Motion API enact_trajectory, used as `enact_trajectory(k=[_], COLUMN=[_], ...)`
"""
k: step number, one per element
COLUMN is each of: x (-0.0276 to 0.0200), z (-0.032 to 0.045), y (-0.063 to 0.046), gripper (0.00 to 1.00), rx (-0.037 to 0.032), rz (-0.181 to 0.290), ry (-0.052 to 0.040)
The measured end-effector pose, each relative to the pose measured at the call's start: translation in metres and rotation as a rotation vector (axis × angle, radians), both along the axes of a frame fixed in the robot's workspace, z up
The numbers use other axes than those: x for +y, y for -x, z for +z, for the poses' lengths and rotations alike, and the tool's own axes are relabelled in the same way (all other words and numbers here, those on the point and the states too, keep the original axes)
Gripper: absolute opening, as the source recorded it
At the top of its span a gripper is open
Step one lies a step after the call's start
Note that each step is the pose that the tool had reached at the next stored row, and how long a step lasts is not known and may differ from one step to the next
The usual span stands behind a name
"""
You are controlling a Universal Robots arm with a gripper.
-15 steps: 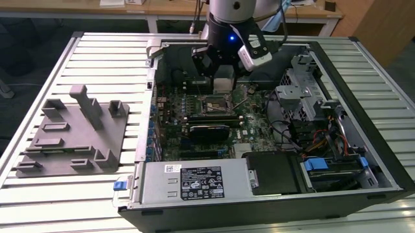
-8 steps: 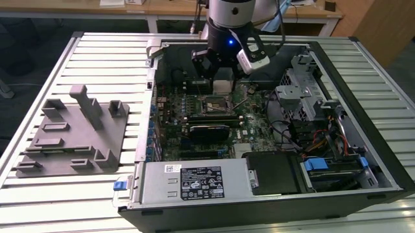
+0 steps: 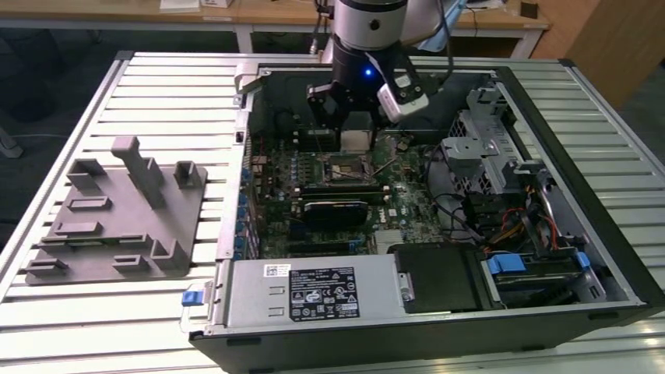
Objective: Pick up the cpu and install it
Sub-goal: 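Pick up the cpu and move it towards the insertion slot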
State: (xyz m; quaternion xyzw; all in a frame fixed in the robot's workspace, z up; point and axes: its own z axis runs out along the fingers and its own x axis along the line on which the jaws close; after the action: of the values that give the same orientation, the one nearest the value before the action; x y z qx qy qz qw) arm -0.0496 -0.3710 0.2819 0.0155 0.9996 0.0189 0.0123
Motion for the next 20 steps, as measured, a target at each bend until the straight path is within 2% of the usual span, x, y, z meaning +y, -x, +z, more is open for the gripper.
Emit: enact_trajectory(k=[9, 20], x=[0.0054, 0.0166], z=[-0.0145, -0.0271], y=[0.000, 0.000], gripper=[0.55, 0.55], rx=[0.0000, -0.0001], rz=[0.000, 0.000], ry=[0.0000, -0.0002])
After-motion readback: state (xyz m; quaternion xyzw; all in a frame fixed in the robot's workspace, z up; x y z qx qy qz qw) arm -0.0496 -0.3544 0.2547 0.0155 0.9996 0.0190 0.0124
